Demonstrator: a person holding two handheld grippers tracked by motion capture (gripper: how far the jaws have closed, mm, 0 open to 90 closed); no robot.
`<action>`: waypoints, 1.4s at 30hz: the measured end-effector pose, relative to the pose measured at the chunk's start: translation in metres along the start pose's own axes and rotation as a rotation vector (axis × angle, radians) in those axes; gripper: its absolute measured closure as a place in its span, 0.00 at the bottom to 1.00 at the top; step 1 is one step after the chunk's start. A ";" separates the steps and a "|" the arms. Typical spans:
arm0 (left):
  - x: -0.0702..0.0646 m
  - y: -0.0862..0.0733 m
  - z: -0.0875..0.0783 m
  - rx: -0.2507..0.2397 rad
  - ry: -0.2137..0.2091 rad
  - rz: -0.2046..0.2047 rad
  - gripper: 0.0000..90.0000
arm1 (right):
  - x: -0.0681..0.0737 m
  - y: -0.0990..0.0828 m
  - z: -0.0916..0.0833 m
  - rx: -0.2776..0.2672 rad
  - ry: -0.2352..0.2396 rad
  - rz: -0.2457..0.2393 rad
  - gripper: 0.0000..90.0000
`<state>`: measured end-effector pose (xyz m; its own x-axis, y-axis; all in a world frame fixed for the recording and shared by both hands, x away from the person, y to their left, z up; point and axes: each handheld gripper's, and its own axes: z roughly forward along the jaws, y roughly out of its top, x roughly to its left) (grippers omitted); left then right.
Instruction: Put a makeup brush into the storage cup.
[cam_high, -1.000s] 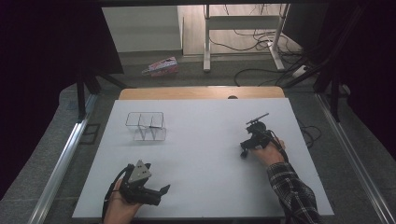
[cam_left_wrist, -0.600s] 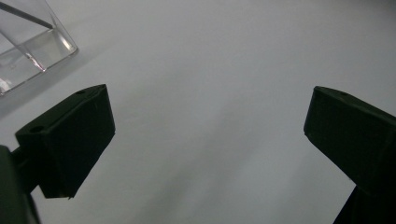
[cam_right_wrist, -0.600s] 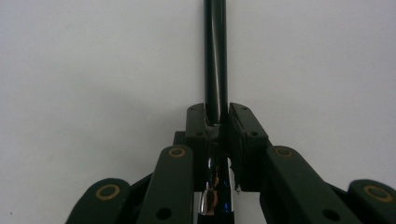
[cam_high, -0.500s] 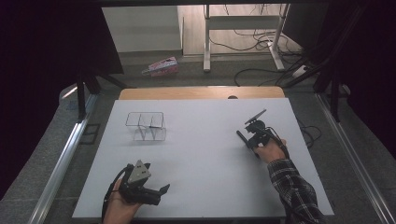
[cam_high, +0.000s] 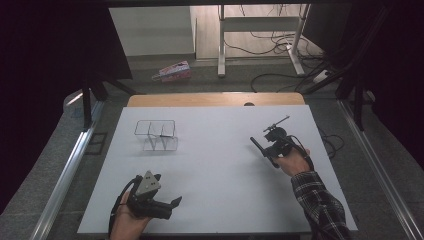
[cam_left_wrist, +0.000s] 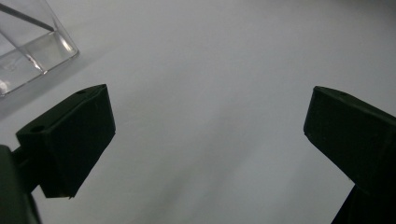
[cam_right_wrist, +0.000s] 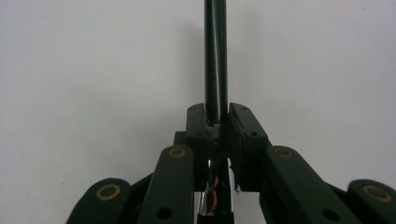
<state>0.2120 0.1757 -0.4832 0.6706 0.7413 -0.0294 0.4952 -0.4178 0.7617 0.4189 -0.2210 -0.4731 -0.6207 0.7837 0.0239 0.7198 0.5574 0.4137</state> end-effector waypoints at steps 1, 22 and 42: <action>0.000 0.000 0.000 -0.008 -0.010 0.003 0.03 | 0.000 -0.001 -0.002 -0.005 0.002 -0.007 0.87; 0.006 -0.002 0.001 -0.102 -0.060 0.010 0.04 | 0.019 -0.027 -0.030 -0.117 0.086 -0.099 0.87; 0.008 -0.002 -0.001 -0.157 -0.090 -0.009 0.02 | 0.035 -0.049 -0.047 -0.148 0.100 -0.160 0.87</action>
<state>0.2157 0.1832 -0.4845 0.7167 0.6916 -0.0894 0.4141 -0.3190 0.8525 0.3473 -0.2333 -0.4492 -0.7564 0.6532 0.0345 0.5608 0.6204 0.5483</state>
